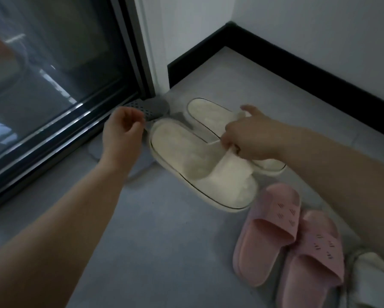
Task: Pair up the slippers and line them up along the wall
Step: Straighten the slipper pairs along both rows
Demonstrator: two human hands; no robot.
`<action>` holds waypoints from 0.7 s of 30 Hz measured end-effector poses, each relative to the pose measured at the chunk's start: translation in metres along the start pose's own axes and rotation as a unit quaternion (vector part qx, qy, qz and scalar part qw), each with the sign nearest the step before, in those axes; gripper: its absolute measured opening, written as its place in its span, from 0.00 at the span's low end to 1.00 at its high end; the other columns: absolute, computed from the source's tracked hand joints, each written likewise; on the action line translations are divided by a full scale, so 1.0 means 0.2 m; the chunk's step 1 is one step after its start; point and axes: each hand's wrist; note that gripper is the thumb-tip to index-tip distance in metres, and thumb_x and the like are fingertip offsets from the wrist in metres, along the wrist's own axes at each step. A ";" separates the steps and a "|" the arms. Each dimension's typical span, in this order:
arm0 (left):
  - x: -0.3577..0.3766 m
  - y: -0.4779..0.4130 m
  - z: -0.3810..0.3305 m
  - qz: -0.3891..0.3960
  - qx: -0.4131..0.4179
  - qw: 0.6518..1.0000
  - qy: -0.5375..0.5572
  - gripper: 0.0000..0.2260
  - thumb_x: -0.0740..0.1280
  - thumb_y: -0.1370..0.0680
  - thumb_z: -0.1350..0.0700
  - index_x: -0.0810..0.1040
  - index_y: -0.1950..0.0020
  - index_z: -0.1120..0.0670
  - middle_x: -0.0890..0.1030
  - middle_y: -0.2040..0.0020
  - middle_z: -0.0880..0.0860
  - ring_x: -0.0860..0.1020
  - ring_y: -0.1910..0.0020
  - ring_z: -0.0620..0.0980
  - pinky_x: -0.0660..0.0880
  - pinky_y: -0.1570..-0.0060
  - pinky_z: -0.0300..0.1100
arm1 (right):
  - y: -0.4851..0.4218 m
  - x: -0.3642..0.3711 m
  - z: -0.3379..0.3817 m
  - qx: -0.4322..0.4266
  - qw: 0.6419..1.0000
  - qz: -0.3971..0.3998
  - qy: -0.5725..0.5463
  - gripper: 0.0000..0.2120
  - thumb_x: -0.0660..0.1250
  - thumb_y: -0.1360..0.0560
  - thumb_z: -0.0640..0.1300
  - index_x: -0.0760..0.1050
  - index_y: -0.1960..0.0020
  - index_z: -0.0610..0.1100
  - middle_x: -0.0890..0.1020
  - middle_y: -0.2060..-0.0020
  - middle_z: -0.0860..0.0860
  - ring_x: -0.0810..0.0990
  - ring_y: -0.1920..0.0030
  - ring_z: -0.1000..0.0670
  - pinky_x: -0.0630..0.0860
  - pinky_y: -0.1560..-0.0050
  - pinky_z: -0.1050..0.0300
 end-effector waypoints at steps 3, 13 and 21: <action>0.01 0.05 -0.08 -0.008 0.133 0.991 -0.012 0.18 0.60 0.31 0.66 0.69 0.62 0.40 0.74 0.63 0.41 0.72 0.65 0.35 0.69 0.62 0.25 | 0.01 -0.03 0.05 -0.103 0.983 -0.019 0.150 0.13 0.59 0.30 0.37 0.78 0.59 0.53 0.77 0.60 0.52 0.78 0.50 0.46 0.41 0.27 0.41; 0.23 0.33 0.18 0.377 0.036 0.862 -0.337 0.25 0.71 0.30 0.51 0.70 0.35 0.52 0.75 0.36 0.51 0.71 0.37 0.51 0.65 0.39 0.38 | 0.21 0.51 0.40 0.015 0.964 -0.085 -0.252 0.16 0.62 0.31 0.35 0.79 0.47 0.47 0.75 0.41 0.46 0.70 0.38 0.44 0.59 0.34 0.57; 0.55 0.33 0.24 0.371 0.087 0.847 -0.370 0.17 0.67 0.27 0.51 0.72 0.40 0.57 0.75 0.37 0.58 0.71 0.36 0.56 0.67 0.40 0.47 | 0.59 0.76 0.73 0.200 0.847 -0.108 -0.481 0.15 0.64 0.32 0.38 0.76 0.50 0.54 0.70 0.49 0.59 0.67 0.44 0.59 0.55 0.44 0.80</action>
Point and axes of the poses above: each hand's wrist, its own y-axis away from the middle knuckle, its own x-axis out of the palm, z = x × y
